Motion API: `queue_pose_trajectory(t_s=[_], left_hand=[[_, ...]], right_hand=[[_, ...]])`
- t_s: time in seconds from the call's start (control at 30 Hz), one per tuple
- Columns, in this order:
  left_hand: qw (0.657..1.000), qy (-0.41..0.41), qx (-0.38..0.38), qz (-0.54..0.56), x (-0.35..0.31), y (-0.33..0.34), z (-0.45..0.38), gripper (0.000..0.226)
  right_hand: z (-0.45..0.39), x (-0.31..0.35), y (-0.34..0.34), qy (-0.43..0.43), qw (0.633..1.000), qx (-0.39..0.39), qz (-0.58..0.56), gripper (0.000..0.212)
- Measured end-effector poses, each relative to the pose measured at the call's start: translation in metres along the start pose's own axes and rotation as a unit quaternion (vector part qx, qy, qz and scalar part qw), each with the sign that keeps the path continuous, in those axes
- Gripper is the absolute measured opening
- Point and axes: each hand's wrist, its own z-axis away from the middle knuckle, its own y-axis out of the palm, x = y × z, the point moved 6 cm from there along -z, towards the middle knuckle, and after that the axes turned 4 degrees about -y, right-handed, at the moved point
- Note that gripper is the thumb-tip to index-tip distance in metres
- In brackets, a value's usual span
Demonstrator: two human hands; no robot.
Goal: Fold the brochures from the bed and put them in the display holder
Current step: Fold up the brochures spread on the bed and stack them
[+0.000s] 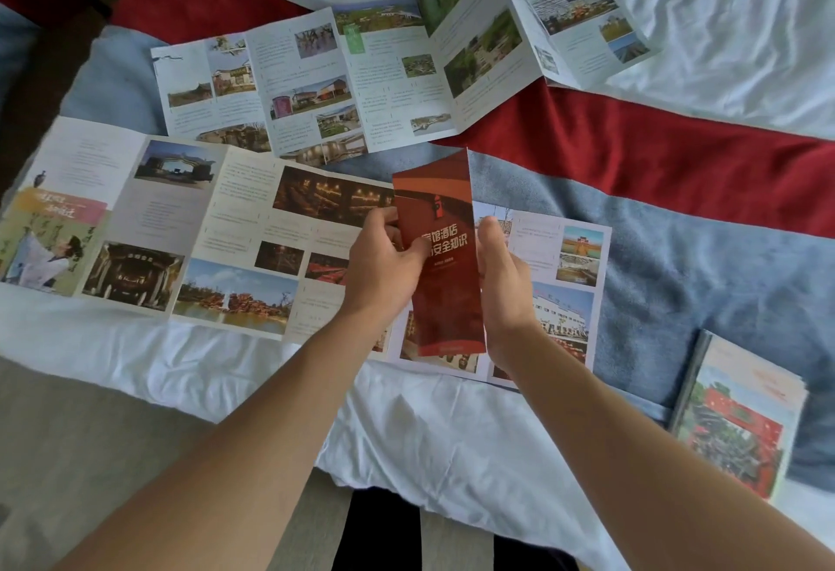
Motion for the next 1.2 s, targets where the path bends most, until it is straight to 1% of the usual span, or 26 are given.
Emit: queue_pose_trajectory(t_s=[0.03,0.13,0.17,0.33,0.43,0.5,0.57,0.7,0.77,0.87,0.97,1.1,1.2], left_hand=[[1.0,0.006,0.004,-0.016,-0.001,0.004,0.001,0.035],[0.996,0.046,0.007,-0.072,-0.003,0.014,0.004,0.041],[0.994,0.062,0.002,-0.085,-0.004,0.017,0.006,0.044],[0.987,0.119,0.011,-0.11,-0.008,0.031,0.015,0.052],[0.965,0.186,0.015,-0.185,-0.016,0.045,0.023,0.055],[0.956,0.206,0.022,-0.206,-0.022,0.056,0.028,0.054],[0.956,0.208,0.032,-0.206,-0.026,0.07,0.032,0.052],[0.953,0.223,0.03,-0.201,-0.038,0.097,0.042,0.046],[0.948,0.238,0.029,-0.21,-0.045,0.111,0.048,0.042],[0.941,0.258,0.041,-0.214,-0.053,0.136,0.063,0.039],[0.928,0.291,0.065,-0.222,-0.065,0.168,0.083,0.037],[0.902,0.336,0.109,-0.249,-0.075,0.22,0.115,0.036],[0.886,0.356,0.128,-0.267,-0.077,0.262,0.141,0.035]], right_hand=[[-0.001,-0.002,-0.002,0.009,1.0,0.005,-0.007,0.059],[-0.004,-0.006,-0.007,0.023,1.0,0.009,0.007,0.018],[-0.005,-0.007,-0.011,0.023,1.0,-0.003,0.014,0.017],[-0.006,-0.014,-0.029,0.052,0.997,-0.045,0.018,0.028],[-0.009,-0.016,-0.046,0.024,0.994,-0.062,0.089,0.025],[-0.011,-0.016,-0.058,-0.006,0.985,-0.071,0.158,0.025],[-0.011,-0.014,-0.072,-0.027,0.975,-0.08,0.204,0.035],[-0.005,-0.003,-0.102,-0.093,0.949,-0.098,0.284,0.068],[0.0,-0.001,-0.119,-0.119,0.935,-0.11,0.317,0.076],[0.008,0.0,-0.147,-0.153,0.915,-0.114,0.355,0.075],[0.018,0.0,-0.183,-0.167,0.898,-0.126,0.387,0.07],[0.033,-0.006,-0.24,-0.169,0.883,-0.15,0.412,0.067],[0.047,-0.016,-0.288,-0.146,0.876,-0.176,0.426,0.064]])
